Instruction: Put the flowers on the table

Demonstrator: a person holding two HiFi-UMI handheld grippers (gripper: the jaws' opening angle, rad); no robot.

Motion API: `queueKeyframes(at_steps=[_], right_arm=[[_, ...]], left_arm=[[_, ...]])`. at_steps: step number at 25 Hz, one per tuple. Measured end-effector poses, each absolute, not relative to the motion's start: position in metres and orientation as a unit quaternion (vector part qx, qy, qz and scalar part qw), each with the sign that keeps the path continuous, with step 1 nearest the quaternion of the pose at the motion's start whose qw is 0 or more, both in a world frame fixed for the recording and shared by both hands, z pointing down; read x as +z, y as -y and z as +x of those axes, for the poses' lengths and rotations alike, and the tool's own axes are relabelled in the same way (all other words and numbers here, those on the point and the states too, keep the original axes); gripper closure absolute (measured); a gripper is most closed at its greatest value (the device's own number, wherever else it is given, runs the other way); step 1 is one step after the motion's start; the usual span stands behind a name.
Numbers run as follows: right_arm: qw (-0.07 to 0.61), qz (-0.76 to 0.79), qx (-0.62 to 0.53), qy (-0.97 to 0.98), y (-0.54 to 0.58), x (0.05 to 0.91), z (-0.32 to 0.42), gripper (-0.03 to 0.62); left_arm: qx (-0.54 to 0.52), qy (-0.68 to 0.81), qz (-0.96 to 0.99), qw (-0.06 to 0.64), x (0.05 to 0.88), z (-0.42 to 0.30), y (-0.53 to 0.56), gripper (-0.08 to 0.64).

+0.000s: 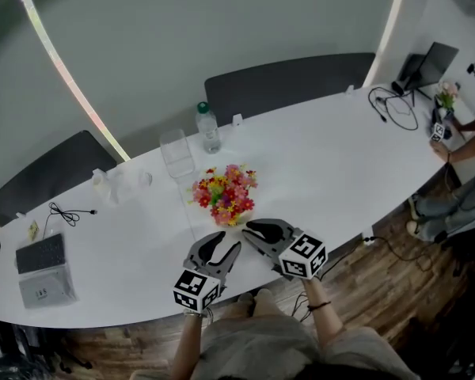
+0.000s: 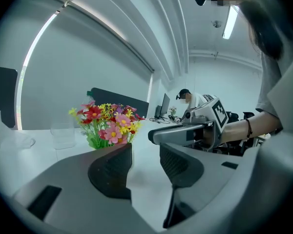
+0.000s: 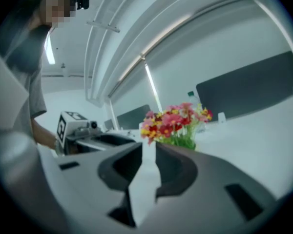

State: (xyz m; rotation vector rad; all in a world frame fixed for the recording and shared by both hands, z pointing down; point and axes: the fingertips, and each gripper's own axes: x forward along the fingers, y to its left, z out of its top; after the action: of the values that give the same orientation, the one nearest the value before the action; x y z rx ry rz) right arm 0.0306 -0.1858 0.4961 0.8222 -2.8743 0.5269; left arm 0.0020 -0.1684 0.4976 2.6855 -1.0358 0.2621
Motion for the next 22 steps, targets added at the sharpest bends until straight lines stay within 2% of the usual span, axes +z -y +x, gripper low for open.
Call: queueKeyframes(at_steps=[9, 22], right_arm=[[0.024, 0.274, 0.159, 0.948, 0.176, 0.475, 0.030, 0.535], [-0.008, 0.267, 0.145, 0.953, 0.170, 0.454, 0.032, 0.558]], left_arm=[[0.083, 0.346, 0.929, 0.100, 0.482, 0.009, 0.158, 0.468], [0.074, 0.332, 0.938, 0.072, 0.462, 0.015, 0.156, 0.525]])
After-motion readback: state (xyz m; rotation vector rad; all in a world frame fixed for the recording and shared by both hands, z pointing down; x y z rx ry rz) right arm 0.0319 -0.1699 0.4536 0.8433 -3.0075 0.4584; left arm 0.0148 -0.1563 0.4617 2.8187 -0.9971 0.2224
